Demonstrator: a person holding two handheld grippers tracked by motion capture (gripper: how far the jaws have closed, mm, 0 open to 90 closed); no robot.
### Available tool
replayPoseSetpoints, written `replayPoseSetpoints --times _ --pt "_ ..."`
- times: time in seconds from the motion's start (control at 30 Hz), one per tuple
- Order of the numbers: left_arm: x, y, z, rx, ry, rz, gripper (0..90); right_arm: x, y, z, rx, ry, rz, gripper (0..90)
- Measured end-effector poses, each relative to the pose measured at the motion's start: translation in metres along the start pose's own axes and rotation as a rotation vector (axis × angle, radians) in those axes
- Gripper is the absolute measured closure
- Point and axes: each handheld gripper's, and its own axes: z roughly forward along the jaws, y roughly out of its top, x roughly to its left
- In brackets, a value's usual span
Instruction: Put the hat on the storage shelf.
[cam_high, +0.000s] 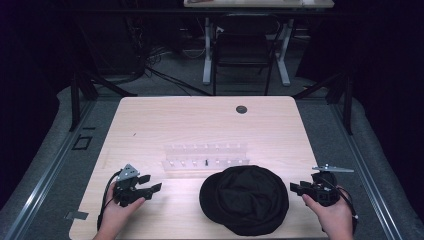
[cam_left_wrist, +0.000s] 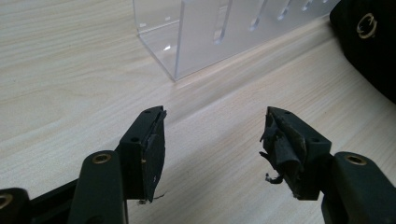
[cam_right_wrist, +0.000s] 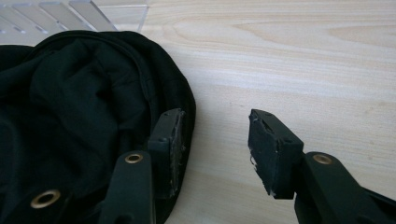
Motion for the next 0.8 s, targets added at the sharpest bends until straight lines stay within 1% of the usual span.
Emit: replayPoseSetpoints --times 0.17,0.2,0.23,0.3,0.33,0.37,0.43,0.47,0.5,0.53,0.6,0.63,0.73,0.77,0.8 --pt "0.0 0.0 0.0 0.0 -0.001 -0.001 39.0 0.003 0.005 -0.004 0.025 0.0 -0.011 54.1" --pt "0.0 0.0 0.0 0.0 -0.001 -0.002 39.0 0.005 0.008 -0.006 0.037 0.01 -0.017 54.1" --pt "0.0 0.0 0.0 0.0 -0.001 -0.002 39.0 0.005 0.008 -0.006 0.037 0.01 -0.017 54.1" --pt "0.0 0.0 0.0 0.0 -0.002 -0.001 39.1 0.006 0.013 -0.008 0.058 0.015 -0.027 54.2" --pt "0.0 0.0 0.0 0.0 -0.002 -0.001 39.0 0.007 0.015 -0.009 0.062 0.014 -0.022 54.2" --pt "0.0 0.0 0.0 0.001 -0.002 0.0 39.0 0.007 0.017 -0.01 0.073 0.018 -0.031 54.2" --pt "0.0 0.0 0.0 0.0 -0.003 -0.001 39.0 0.008 0.019 -0.01 0.075 0.013 -0.03 54.3" --pt "0.0 0.0 0.0 0.002 -0.003 0.0 39.0 0.009 0.022 -0.011 0.085 0.012 -0.035 54.4" --pt "0.0 0.0 0.0 0.002 -0.003 0.0 39.0 0.009 0.022 -0.011 0.085 0.012 -0.035 54.4" --pt "0.0 0.0 0.0 0.003 -0.004 0.001 39.0 0.009 0.026 -0.011 0.098 0.021 -0.043 54.8" --pt "0.0 0.0 0.0 0.007 -0.003 0.004 39.0 0.01 0.028 -0.01 0.107 0.016 -0.04 55.0" --pt "0.0 0.0 0.0 0.011 -0.001 0.006 39.1 0.011 0.031 -0.009 0.126 0.018 -0.045 55.4" --pt "0.0 0.0 0.0 0.015 -0.003 0.007 39.0 0.012 0.034 -0.006 0.157 0.021 -0.047 56.5" --pt "0.0 0.0 0.0 0.015 -0.003 0.007 39.0 0.012 0.034 -0.006 0.157 0.021 -0.047 56.5" --pt "0.0 0.0 0.0 0.017 -0.003 0.007 39.0 0.013 0.036 -0.004 0.187 0.017 -0.04 57.0"
